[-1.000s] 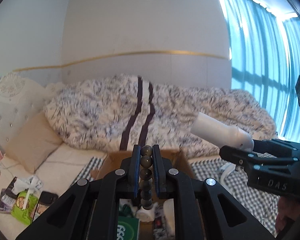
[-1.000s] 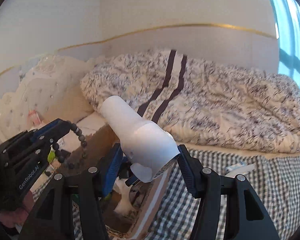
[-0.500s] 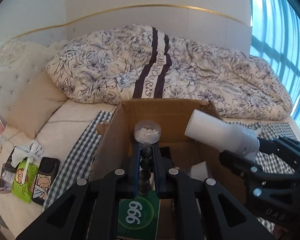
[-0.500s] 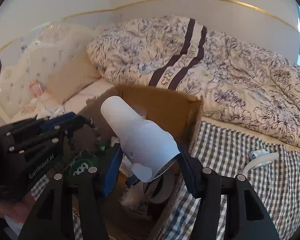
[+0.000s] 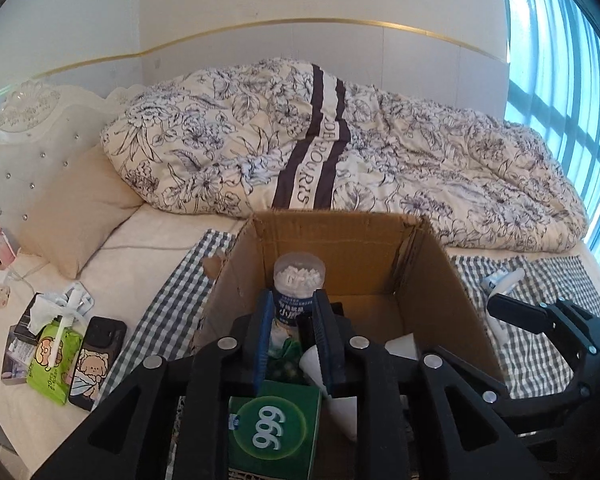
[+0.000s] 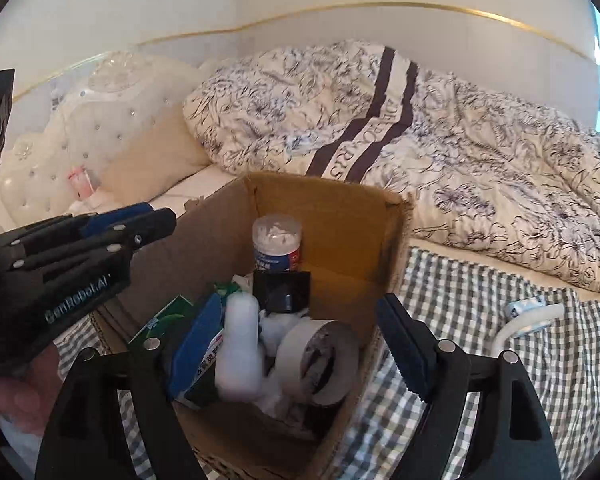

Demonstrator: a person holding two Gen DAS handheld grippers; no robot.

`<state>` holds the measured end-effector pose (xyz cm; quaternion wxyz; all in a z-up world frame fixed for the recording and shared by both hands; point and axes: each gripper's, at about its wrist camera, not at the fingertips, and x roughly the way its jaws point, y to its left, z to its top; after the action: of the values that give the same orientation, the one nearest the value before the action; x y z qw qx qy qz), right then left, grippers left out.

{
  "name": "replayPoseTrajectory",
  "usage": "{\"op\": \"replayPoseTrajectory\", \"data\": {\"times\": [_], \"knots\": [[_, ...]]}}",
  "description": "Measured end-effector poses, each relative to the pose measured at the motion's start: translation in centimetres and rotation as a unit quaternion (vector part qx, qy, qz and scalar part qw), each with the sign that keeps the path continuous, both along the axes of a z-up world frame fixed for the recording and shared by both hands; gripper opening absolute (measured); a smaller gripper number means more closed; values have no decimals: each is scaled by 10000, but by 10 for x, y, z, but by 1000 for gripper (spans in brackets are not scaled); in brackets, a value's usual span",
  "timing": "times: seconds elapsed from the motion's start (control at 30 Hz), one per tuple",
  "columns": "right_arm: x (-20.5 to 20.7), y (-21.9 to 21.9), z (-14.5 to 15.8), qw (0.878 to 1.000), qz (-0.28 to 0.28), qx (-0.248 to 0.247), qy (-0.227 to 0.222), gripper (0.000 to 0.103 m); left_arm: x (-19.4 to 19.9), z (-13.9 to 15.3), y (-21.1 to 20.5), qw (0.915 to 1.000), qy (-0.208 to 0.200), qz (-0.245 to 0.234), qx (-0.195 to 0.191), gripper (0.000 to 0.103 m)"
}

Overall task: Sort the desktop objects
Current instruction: 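Open the left gripper to drop the bracelet while the right gripper drops the white cylinder, then move both grippers back over the bent white tube and blue tissue pack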

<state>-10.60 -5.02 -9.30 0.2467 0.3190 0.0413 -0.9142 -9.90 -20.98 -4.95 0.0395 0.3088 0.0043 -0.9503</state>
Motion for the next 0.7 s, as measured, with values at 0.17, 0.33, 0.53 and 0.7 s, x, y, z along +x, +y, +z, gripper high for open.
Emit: {"op": "replayPoseTrajectory", "data": {"times": [0.17,0.33,0.53,0.7], "knots": [[3,29,7,9991,-329,-239,101,80,3,11,10,9999,137,-22,20,28],[6,58,15,9973,-602,-353,220,80,4,21,27,9996,258,-136,43,47],[11,92,22,9943,-909,-448,330,80,5,31,51,9988,380,-301,70,51],[14,118,20,9911,-1168,-509,378,80,5,36,74,9979,452,-449,143,59]]}}
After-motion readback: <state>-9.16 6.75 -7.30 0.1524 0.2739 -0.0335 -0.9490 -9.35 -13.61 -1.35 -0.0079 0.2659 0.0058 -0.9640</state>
